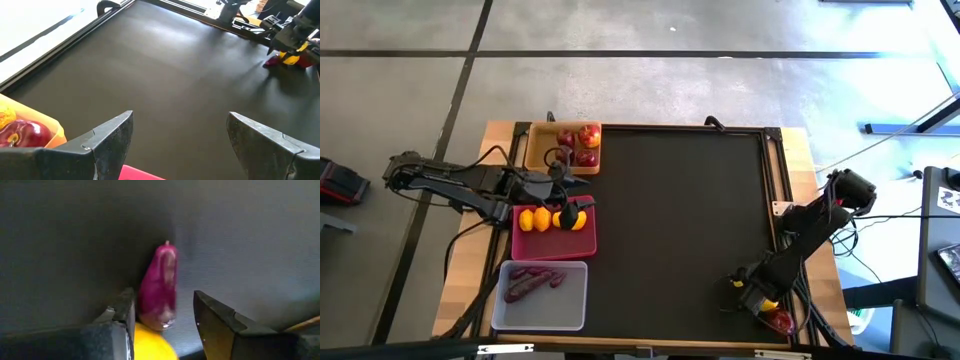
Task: Sort produce into baskets
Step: Put the eggplant into the transparent bin
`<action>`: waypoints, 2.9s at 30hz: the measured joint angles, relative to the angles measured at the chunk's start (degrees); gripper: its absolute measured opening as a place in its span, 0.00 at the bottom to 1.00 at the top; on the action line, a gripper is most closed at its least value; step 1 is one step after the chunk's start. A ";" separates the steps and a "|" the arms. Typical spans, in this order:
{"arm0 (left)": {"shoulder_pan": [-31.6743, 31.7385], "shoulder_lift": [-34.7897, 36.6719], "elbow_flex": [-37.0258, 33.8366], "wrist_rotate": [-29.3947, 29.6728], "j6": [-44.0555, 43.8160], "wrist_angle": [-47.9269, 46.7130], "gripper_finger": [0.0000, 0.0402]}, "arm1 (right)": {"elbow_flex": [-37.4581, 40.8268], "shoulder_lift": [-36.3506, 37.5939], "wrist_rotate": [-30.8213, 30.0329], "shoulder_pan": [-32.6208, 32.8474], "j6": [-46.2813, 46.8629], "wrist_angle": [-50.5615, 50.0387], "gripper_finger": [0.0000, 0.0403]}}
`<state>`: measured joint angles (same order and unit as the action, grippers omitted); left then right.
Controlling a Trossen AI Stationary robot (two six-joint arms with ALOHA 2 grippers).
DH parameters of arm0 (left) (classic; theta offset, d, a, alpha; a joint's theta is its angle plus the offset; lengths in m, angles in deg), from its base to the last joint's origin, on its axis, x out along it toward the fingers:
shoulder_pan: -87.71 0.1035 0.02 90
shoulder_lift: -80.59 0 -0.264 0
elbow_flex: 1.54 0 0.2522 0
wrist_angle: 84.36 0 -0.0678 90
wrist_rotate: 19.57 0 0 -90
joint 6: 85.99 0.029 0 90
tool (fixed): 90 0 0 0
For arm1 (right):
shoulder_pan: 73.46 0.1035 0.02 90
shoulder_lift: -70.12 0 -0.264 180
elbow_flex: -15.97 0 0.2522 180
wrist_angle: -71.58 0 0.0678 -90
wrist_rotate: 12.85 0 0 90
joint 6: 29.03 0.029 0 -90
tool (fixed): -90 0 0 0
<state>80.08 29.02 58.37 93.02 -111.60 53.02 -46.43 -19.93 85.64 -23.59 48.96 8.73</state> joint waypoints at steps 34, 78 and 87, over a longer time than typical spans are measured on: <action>-4.42 -8.82 0.00 -0.02 6.80 9.54 0.78 | -14.14 -0.12 -27.25 -12.69 -33.68 -0.43 0.02; -6.88 -34.53 0.00 -4.48 17.07 56.50 0.46 | -18.01 -0.12 -40.24 -27.80 -68.28 35.98 0.02; -6.99 -34.49 0.00 -5.51 18.08 56.35 0.19 | -17.95 -0.17 -38.62 -27.81 -69.05 37.61 0.04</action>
<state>73.08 -5.48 58.37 87.51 -93.52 109.37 -64.38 -20.10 47.03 -51.40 -20.08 46.34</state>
